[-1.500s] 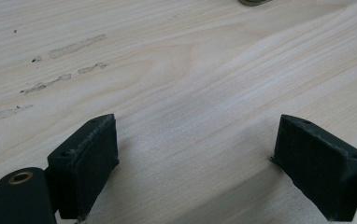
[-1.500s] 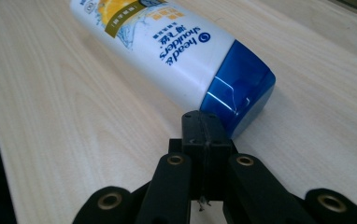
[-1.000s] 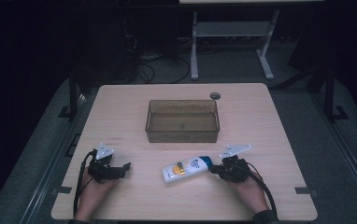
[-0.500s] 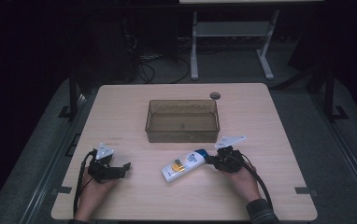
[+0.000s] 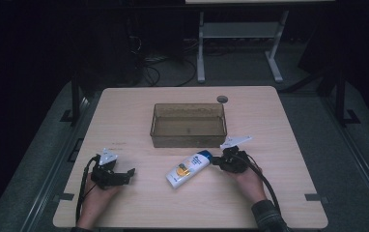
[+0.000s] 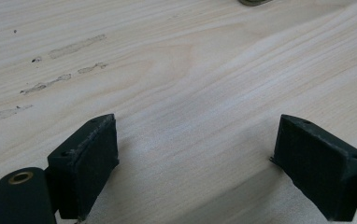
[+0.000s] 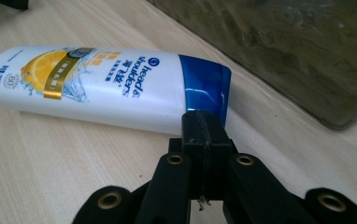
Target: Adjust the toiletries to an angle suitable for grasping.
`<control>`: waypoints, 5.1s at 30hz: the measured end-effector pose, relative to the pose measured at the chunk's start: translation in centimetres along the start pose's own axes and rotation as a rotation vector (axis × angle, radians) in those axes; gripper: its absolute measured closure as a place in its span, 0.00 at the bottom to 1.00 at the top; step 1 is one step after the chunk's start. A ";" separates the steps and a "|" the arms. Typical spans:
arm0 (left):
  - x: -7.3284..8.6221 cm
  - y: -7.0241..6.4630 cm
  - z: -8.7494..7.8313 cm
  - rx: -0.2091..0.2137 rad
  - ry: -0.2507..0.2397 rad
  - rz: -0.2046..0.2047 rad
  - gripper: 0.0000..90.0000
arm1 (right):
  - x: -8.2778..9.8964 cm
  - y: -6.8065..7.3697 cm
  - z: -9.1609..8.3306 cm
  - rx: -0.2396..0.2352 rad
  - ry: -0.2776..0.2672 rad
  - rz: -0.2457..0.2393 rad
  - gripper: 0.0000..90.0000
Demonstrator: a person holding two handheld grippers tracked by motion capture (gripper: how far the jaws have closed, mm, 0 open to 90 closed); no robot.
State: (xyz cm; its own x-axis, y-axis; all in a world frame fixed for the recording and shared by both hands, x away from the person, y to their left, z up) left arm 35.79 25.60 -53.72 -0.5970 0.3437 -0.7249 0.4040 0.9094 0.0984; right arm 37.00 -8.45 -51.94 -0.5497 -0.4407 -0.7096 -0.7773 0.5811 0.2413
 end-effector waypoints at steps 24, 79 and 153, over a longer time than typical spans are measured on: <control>0.0 0.0 0.0 0.000 -0.002 -0.004 0.14 | -2.2 3.4 0.6 -0.047 -0.016 -0.037 0.99; 0.0 -0.1 0.0 0.004 -0.004 0.002 0.14 | -4.5 10.0 8.0 -0.187 0.143 -0.123 0.99; 0.0 -0.3 -0.1 0.006 -0.003 0.005 0.14 | 6.1 4.4 -4.9 -0.040 0.124 0.034 0.96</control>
State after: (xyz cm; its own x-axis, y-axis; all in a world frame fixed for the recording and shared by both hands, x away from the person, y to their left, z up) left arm 35.61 25.35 -53.71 -0.5930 0.3473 -0.7264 0.4108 0.9065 0.0981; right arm 28.74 -11.90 -51.96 -0.6079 -0.5039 -0.6137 -0.7675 0.5707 0.2917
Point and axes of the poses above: each handheld gripper's, and its own axes: z roughly forward along the jaws, x roughly out of its underside, y roughly to its left, the point moved 9 cm from there along z, roughly forward along the jaws, and after that the axes turned 7 degrees about -x, right-handed, at the moved point
